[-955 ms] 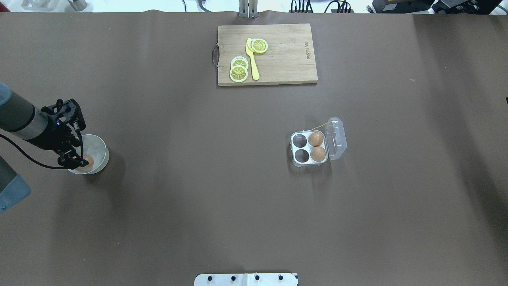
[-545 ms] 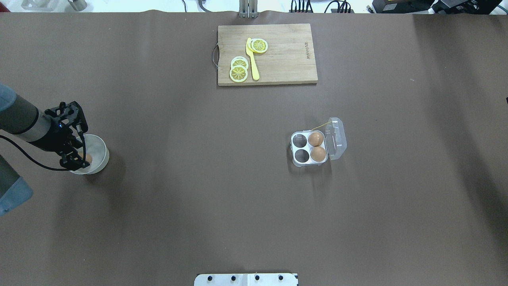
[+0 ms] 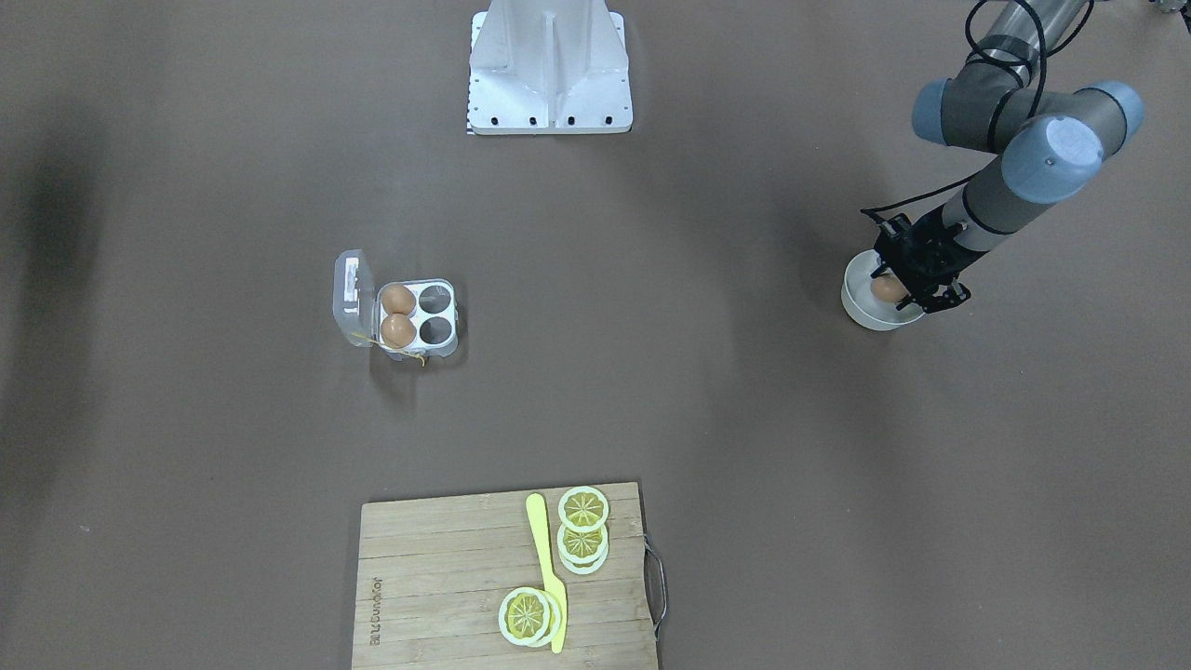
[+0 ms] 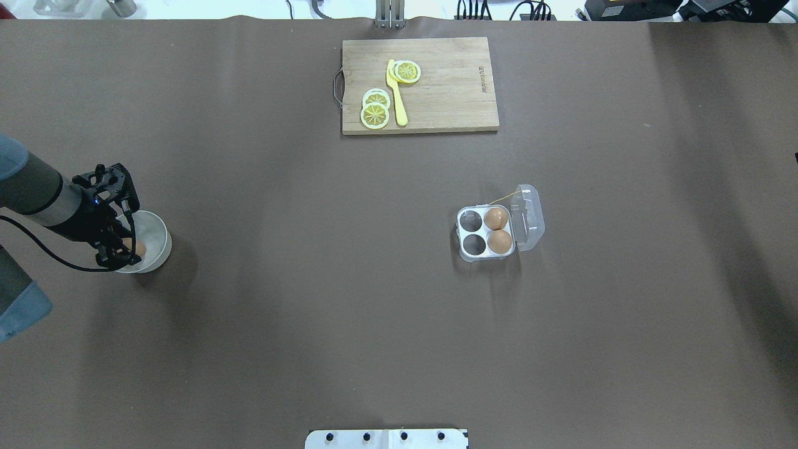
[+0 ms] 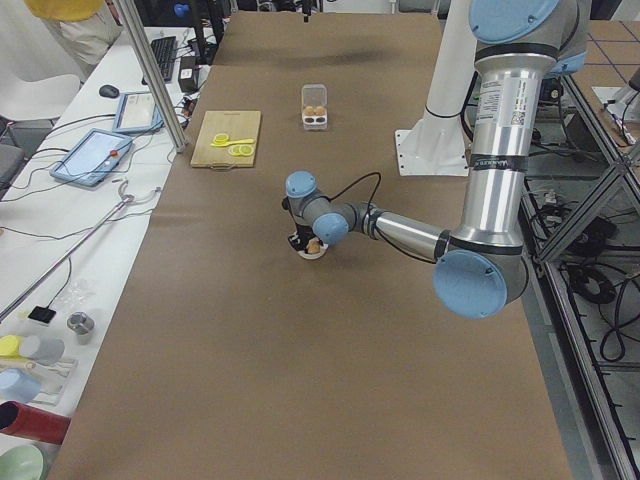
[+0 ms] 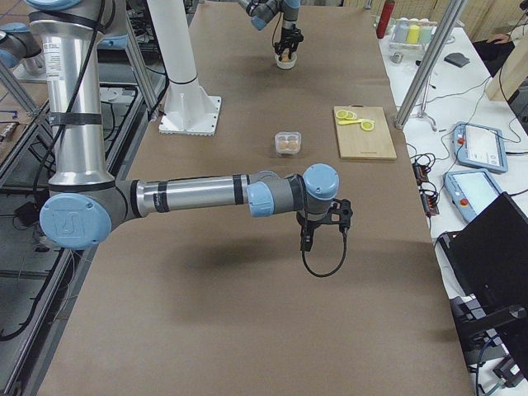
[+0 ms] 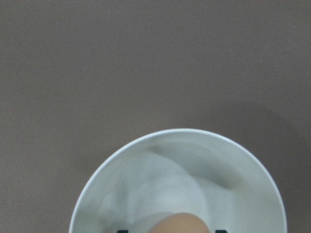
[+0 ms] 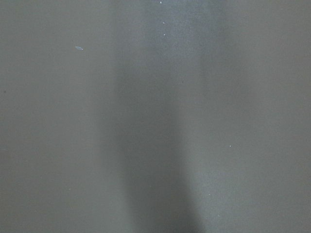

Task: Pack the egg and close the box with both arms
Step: 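Lower the left gripper into the bowl and close on the brown egg, then lift the egg with the left gripper and carry it to the egg box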

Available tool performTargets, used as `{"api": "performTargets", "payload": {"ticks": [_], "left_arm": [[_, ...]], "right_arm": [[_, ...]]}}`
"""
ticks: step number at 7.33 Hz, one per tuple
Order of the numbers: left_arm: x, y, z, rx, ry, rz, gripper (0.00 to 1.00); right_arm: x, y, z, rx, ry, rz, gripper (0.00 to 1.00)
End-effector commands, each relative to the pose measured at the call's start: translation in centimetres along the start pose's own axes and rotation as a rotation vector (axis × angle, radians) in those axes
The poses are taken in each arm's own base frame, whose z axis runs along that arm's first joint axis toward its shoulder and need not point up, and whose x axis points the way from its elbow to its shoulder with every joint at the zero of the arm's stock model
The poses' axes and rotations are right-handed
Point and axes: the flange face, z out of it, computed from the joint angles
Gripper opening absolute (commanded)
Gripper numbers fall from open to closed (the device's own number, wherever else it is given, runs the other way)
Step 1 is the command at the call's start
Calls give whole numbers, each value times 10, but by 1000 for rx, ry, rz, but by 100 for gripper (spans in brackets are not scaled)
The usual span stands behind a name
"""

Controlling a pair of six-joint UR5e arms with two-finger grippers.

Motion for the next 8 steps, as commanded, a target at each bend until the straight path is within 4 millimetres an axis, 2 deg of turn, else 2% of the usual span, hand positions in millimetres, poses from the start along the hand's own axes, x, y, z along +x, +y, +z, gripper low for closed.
{"api": "performTargets", "payload": {"ticks": [1,4,8], "left_arm": [[0,1,-1,0,0,-1,40],[9,-14,-12,30,13,-69,40],[20,-24,-27,60,58,-67,40]], "right_arm": [[2,2,1,-3,4,4,100],[2,5,0,-1,-1,4,100],[3,6,1,-5,-4,6,100]]}}
